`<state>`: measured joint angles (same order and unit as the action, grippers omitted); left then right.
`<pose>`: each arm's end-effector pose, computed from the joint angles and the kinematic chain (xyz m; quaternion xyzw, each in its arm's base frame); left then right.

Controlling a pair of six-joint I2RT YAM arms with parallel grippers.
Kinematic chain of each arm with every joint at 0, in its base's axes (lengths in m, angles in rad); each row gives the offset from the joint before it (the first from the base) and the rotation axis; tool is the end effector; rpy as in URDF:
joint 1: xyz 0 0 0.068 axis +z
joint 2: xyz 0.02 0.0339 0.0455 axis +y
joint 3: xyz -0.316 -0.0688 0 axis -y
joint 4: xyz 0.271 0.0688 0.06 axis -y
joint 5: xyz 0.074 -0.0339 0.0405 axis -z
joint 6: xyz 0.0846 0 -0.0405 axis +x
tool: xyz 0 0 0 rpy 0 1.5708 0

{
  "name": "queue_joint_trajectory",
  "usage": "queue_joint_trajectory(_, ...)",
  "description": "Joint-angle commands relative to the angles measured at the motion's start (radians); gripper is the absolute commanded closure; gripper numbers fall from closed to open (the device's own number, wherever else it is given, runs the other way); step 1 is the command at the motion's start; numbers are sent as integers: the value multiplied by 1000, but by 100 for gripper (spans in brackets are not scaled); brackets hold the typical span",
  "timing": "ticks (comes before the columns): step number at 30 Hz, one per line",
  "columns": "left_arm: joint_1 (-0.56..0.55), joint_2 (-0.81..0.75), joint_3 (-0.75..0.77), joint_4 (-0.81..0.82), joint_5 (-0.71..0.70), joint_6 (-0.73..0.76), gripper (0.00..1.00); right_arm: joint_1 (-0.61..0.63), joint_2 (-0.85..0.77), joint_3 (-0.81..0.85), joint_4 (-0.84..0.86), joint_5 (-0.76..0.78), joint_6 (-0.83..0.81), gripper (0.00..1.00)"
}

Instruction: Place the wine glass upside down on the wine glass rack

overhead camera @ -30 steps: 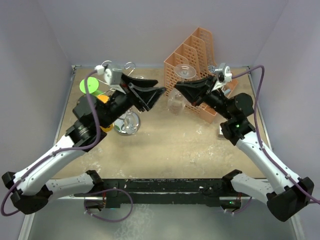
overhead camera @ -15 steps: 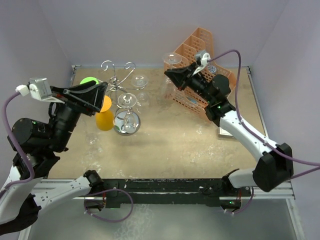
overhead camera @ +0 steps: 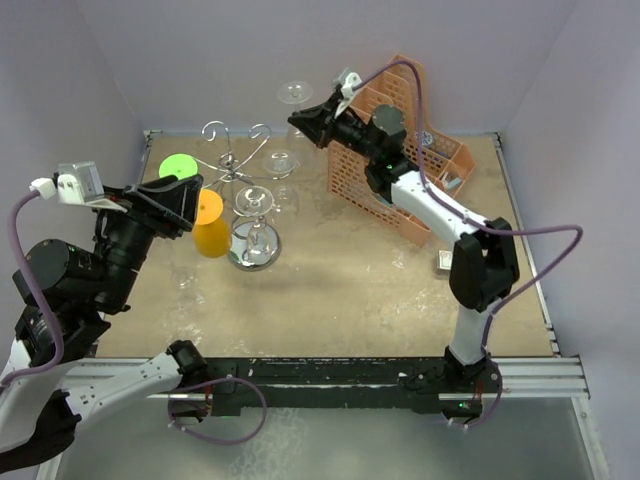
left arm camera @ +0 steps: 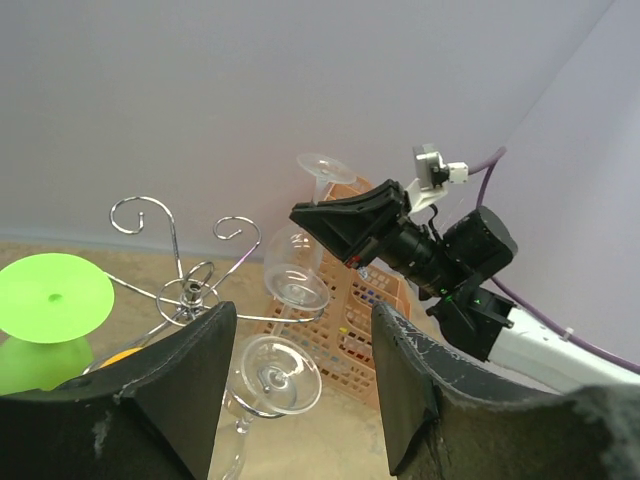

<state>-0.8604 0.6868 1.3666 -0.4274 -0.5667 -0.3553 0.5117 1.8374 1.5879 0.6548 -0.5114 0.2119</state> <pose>0.0928 -0.0382 0.5672 -0.0670 0.6246 -0.2929 0.7208 0.4301 0.2890 0.4678 -0.2883 0.4949 0.4161 0.7062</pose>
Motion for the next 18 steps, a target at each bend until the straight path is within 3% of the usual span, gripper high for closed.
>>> queue_joint_trajectory(1,-2,-18,37,3,-39,21,46,4,63,149,60,-100,-11,100)
queue_joint_trajectory(6,-2,-14,37,1,-48,29,46,17,171,252,16,-182,-14,100)
queue_joint_trajectory(9,-2,-9,36,0,-48,30,46,41,202,301,-74,-158,-53,100)
queue_joint_trajectory(18,-2,-9,30,-4,-49,22,46,71,285,408,-118,-155,-63,100)
